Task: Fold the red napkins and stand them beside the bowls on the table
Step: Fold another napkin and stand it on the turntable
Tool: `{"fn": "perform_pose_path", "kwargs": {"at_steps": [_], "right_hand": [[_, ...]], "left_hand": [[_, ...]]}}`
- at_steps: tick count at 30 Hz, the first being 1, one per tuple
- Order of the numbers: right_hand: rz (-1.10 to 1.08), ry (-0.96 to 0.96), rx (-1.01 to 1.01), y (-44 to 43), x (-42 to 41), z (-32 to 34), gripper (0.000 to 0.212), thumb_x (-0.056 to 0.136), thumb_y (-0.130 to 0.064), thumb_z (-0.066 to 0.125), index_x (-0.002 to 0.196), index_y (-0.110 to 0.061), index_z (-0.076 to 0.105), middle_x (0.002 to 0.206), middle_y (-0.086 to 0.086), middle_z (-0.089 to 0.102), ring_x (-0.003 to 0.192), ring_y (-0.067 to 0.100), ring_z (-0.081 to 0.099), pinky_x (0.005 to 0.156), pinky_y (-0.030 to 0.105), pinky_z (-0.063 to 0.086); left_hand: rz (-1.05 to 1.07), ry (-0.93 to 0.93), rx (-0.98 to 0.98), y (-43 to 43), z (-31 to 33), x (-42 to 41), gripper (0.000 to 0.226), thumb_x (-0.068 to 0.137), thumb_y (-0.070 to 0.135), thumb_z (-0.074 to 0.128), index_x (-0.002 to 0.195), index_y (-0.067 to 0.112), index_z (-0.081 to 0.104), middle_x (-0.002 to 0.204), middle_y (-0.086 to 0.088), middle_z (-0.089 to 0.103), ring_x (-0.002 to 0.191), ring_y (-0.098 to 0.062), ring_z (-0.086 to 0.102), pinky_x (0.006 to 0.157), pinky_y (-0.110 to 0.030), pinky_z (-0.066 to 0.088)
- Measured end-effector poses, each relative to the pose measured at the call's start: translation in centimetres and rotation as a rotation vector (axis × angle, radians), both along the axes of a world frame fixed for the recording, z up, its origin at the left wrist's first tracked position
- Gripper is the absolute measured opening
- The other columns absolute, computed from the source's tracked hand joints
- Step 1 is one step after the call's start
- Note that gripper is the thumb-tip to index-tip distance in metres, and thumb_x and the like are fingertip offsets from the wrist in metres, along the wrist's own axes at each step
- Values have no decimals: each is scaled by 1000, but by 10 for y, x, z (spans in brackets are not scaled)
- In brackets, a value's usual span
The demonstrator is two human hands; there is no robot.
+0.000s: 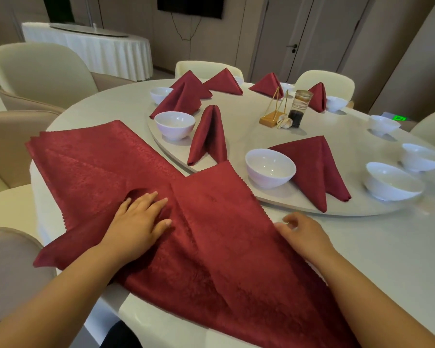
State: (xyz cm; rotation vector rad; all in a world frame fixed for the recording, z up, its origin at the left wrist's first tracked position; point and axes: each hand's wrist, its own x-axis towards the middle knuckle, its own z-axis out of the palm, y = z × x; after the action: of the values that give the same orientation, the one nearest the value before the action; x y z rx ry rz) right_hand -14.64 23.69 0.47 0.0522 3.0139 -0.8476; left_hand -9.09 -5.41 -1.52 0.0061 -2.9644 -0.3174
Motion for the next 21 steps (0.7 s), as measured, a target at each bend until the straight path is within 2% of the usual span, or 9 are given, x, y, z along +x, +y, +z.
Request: {"fn": "perform_pose_path", "kwargs": {"at_steps": [3,6,8,10,12,15,17,19,21], "right_hand": [[28,-82,-29,10,9,-1,20,86,-34,58,95,-16,57,97,0,60,98,20,57,79,27,39],[66,-94,-14,10,14,-5,16,86,-32,59,86,-17,52,82,-6,52,86,14,52,75,26,39],[71,-89,19,8,14,-4,16,86,-30,59,82,-18,50,81,-8,50,84,13,49,73,25,37],[73,-101,30,8,14,-3,20,86,-28,59,72,-20,47,74,-10,48,83,13,49,71,25,35],[72,-109,43,9,15,-2,27,87,-25,58,65,-23,43,69,-11,45,81,14,49,70,25,35],[67,-111,30,10,18,0,28,88,-23,56,63,-21,43,69,-9,46,82,16,50,70,25,35],[66,-128,0,13,20,3,30,89,-26,55,63,-13,46,71,1,54,80,23,54,69,29,39],[72,-165,6,23,24,7,33,88,-29,55,65,-8,46,73,14,53,71,25,51,63,30,37],[91,-250,24,36,31,12,40,87,-30,57,58,-9,39,66,10,44,64,20,42,57,29,30]], "left_hand": [[-104,137,90,14,7,16,78,74,58,19,128,15,55,136,-7,50,129,-25,43,104,-38,21],[-256,175,-42,32,0,39,51,85,44,31,110,19,67,112,-2,67,105,-22,63,88,-34,39],[-301,181,-70,42,-9,53,51,97,44,19,107,25,65,105,3,69,104,-12,60,85,-23,46],[-325,147,-27,48,-18,64,55,97,49,8,113,28,56,108,3,68,108,-8,48,95,-22,30],[-313,114,-43,52,-24,70,57,96,52,7,113,27,56,109,2,68,109,-8,48,96,-16,18],[-289,107,-96,58,-30,71,67,97,52,5,108,24,65,108,1,69,105,-12,60,96,-17,15],[-286,127,-89,61,-34,71,60,97,51,6,112,25,58,109,-1,68,109,-12,52,99,-19,14],[-283,143,-91,61,-35,70,54,97,50,6,115,24,49,109,-1,68,110,-11,44,100,-18,12],[-279,173,-104,61,-38,69,53,98,50,5,116,24,47,109,-2,68,111,-12,42,99,-19,12]]}}
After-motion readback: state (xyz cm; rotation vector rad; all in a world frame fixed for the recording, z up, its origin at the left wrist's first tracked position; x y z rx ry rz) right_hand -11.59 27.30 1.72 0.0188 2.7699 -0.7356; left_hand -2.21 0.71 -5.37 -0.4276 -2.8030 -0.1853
